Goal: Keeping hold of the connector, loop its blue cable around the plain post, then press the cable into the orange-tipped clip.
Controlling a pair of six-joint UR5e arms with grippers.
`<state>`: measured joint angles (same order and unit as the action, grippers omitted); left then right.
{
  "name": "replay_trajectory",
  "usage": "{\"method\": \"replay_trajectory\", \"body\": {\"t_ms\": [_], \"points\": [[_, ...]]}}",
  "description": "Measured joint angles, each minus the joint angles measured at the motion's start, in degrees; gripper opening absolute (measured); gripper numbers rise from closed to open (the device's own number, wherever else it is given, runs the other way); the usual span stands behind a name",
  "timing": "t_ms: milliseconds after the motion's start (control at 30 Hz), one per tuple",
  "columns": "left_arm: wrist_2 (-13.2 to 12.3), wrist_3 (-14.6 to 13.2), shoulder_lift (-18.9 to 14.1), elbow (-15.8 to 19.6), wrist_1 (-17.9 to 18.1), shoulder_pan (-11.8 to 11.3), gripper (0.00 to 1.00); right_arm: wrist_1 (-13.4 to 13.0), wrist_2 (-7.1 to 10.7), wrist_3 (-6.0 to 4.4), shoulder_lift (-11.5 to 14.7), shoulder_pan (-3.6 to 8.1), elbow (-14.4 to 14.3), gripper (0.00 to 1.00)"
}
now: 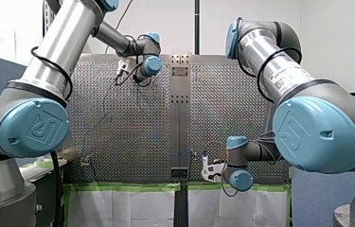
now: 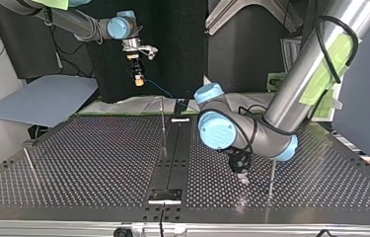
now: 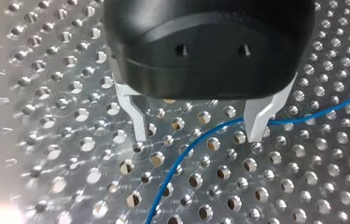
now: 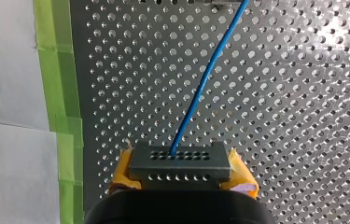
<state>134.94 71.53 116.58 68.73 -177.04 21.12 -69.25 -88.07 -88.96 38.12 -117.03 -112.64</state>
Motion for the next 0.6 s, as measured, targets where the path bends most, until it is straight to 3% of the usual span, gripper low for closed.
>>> {"method": "replay_trajectory", "body": {"t_ms": [267, 433, 600], "points": [[0.13, -1.48, 2.59, -1.28, -0.38, -0.67, 1.0, 0.12, 0.0, 0.0, 0.0, -0.02, 0.0, 0.0], [1.76, -3.95, 2.78, -1.29, -0.3, -0.88, 1.0, 0.15, 0.0, 0.0, 0.01, -0.05, 0.0, 0.0], [1.51, -6.22, 2.79, -1.27, -0.09, -0.74, 1.0, 0.13, 0.0, 0.0, 0.0, -0.04, 0.0, 0.0]]}}
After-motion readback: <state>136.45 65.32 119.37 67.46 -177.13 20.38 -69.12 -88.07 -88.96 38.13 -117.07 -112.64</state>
